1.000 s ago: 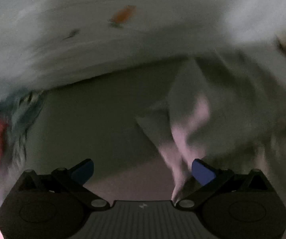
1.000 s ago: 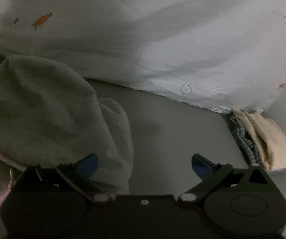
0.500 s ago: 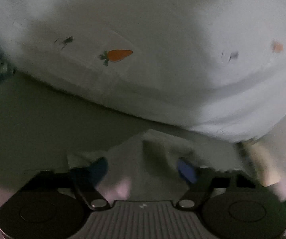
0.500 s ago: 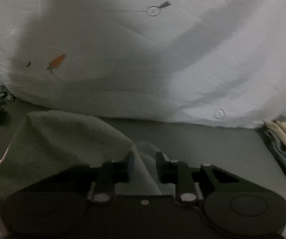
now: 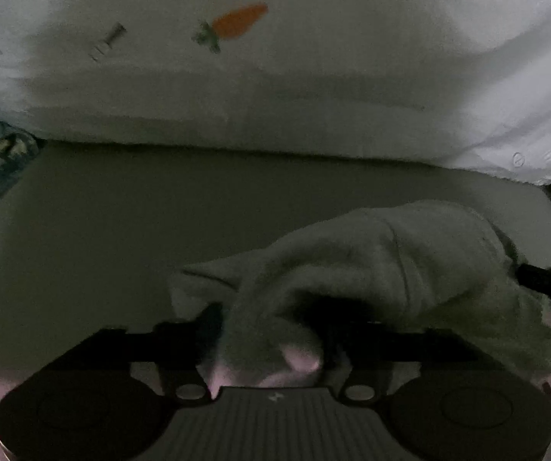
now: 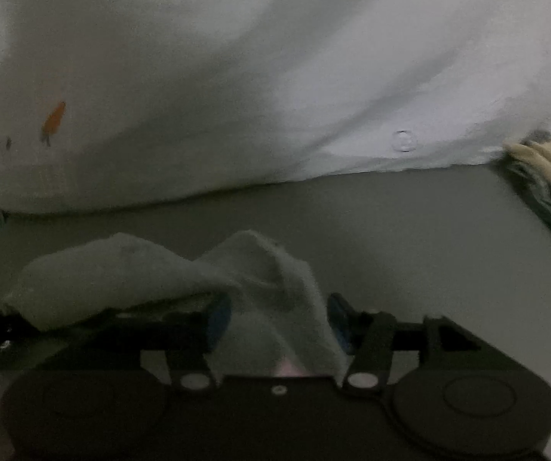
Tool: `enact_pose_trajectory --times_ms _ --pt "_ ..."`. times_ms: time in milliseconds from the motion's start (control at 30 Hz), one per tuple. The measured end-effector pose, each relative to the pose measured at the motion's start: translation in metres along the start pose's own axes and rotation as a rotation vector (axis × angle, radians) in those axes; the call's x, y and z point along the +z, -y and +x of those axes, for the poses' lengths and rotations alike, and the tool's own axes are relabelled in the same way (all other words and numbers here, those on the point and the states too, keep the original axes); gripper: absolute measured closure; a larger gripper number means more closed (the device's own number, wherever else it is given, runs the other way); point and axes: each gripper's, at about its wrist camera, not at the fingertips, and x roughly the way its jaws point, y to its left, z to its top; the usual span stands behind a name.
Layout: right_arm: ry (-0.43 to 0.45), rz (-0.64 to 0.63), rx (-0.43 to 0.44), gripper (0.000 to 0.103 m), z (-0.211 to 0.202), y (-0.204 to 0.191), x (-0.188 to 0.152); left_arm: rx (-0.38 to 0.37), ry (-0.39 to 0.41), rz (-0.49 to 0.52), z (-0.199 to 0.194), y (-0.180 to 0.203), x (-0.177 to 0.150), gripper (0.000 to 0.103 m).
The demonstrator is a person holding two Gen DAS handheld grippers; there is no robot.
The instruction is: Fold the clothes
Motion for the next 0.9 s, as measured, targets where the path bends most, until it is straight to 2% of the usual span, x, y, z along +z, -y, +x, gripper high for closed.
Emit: enact_pose_trajectory --times_ms 167,367,467,500,567,733,900 --pt "-0.065 0.063 -0.052 0.04 -0.048 0.03 -0.047 -0.009 -0.013 -0.019 -0.045 -0.024 -0.038 0.025" --pt "-0.188 0.191 -0.102 0.041 -0.102 0.07 -0.123 -0.08 -0.157 -0.093 -0.081 -0.057 -0.119 0.026" --pt "-0.203 0.263 -0.088 0.042 -0.128 0.08 -0.153 -0.146 -0.231 -0.153 -0.09 -0.067 -0.158 0.026" --pt "-0.201 0.276 -0.085 0.042 -0.137 0.081 -0.161 -0.161 -0.231 -0.164 -0.094 -0.069 -0.167 0.026" --pt "-0.208 0.281 -0.084 0.042 -0.153 0.079 -0.176 -0.18 -0.224 -0.158 -0.103 -0.07 -0.179 0.026" --pt "-0.221 0.218 -0.081 0.046 -0.182 0.074 -0.204 -0.214 -0.273 -0.118 -0.124 -0.063 -0.205 0.026" --pt "-0.247 0.168 -0.029 0.046 -0.199 0.084 -0.219 -0.212 -0.288 -0.208 -0.147 -0.06 -0.236 0.026"
